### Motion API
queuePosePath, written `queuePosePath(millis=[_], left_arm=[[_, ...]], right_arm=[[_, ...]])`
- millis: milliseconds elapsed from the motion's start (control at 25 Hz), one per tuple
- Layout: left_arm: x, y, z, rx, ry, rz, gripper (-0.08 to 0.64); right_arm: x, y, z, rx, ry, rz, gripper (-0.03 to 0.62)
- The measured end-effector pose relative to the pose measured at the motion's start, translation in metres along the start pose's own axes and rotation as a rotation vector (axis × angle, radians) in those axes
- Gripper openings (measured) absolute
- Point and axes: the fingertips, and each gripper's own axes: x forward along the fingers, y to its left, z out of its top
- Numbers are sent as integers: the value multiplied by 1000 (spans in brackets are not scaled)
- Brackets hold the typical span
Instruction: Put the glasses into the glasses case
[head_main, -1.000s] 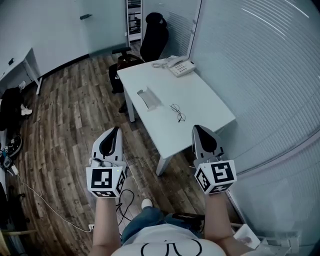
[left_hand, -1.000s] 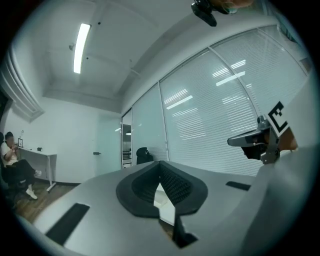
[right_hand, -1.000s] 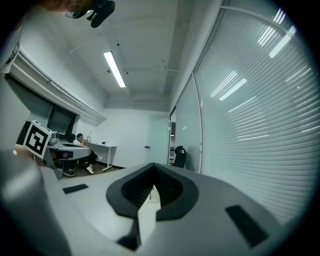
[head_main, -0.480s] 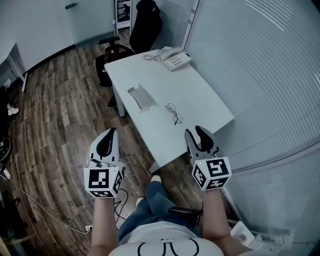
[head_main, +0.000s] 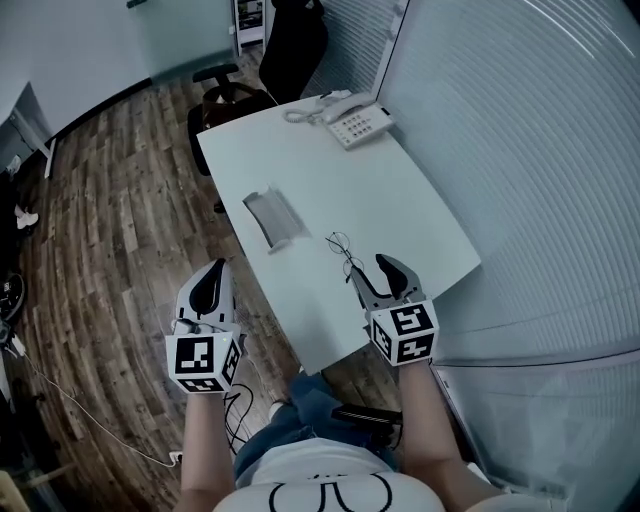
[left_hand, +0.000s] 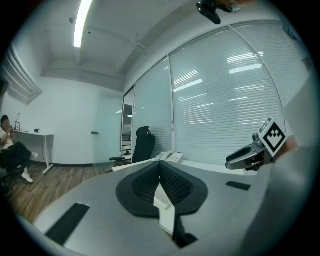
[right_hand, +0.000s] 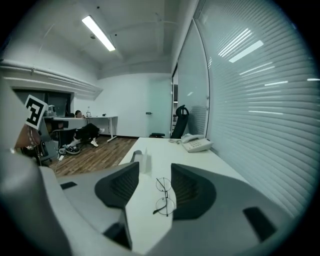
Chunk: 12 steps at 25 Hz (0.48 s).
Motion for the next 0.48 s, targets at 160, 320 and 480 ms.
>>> queuePosePath(millis=[160,320,480], left_arm=[[33,-2,-15,1,50,7,17],[54,-2,-39,-4,120,24,17],[74,-1,-58,-12,174,39,17]], right_arm=[[44,-23,-33,14,92,40,201],[83,-32,-70,34,180,99,177],[118,-38,-97,34,246,146,145]])
